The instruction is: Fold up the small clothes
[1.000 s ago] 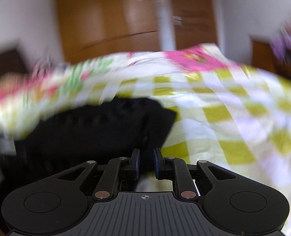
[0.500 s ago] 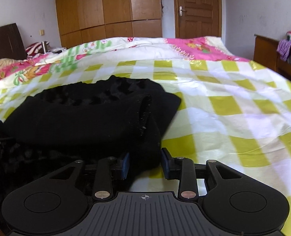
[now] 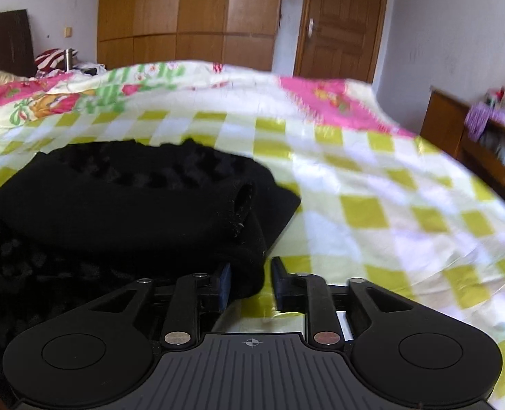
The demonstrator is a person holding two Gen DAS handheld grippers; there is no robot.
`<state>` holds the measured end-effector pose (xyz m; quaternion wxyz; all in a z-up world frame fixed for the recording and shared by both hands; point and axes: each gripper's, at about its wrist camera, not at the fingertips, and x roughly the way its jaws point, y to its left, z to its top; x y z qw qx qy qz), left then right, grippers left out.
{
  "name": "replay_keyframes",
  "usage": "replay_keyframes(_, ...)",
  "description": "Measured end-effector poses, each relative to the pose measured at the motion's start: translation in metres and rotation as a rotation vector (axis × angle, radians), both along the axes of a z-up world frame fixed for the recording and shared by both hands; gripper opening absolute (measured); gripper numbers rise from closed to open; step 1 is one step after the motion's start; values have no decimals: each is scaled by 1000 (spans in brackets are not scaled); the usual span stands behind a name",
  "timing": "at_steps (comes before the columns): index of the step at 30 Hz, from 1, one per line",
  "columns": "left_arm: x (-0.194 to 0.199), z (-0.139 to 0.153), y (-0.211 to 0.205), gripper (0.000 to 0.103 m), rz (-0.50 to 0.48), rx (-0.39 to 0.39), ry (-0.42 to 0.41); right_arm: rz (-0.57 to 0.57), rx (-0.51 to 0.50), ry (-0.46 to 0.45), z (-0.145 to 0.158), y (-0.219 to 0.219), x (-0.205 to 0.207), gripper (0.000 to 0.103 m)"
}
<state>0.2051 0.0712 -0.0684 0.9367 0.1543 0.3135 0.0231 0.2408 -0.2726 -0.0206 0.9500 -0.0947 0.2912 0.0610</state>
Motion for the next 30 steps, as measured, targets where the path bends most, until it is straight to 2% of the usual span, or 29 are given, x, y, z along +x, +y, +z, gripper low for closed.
replay_keyframes(3, -5, 5, 9, 77, 20, -22, -17, 4, -81, 3, -2, 4, -11, 27)
replay_keyframes(5, -8, 10, 14, 77, 28, -37, -36, -36, -63, 7, 0, -3, -16, 27)
replay_keyframes(6, -8, 11, 15, 77, 28, -44, -44, -26, -51, -18, 4, -3, -20, 27)
replay_keyframes(9, 4, 13, 13, 77, 28, -61, -48, 61, -16, -82, 14, 16, -23, 28)
replay_keyframes(12, 20, 8, 6, 77, 37, -17, -43, 158, -1, -95, 11, 46, -8, 28)
replay_keyframes(14, 23, 1, 9, 78, 50, -3, -19, 164, -13, -62, 0, 56, 12, 27)
replay_keyframes(16, 19, -2, 18, 79, 48, -19, -8, 70, -10, 48, -17, 47, 39, 20)
replay_keyframes(17, 18, -3, 21, 82, 46, -26, -7, 62, 30, 82, -22, 38, 47, 20)
replay_keyframes(18, 16, -4, 24, 84, 45, -25, -9, 64, 59, 83, -21, 32, 49, 20)
replay_keyframes(22, 14, -1, 21, 85, 35, -2, -11, 90, -4, 71, -16, 36, 43, 20)
replay_keyframes(27, 1, 1, 24, 85, 37, 23, 5, 80, 26, 74, -2, 25, 27, 21)
replay_keyframes(30, -12, 3, 26, 85, 40, 38, 17, 115, -3, 80, 3, 24, 5, 27)
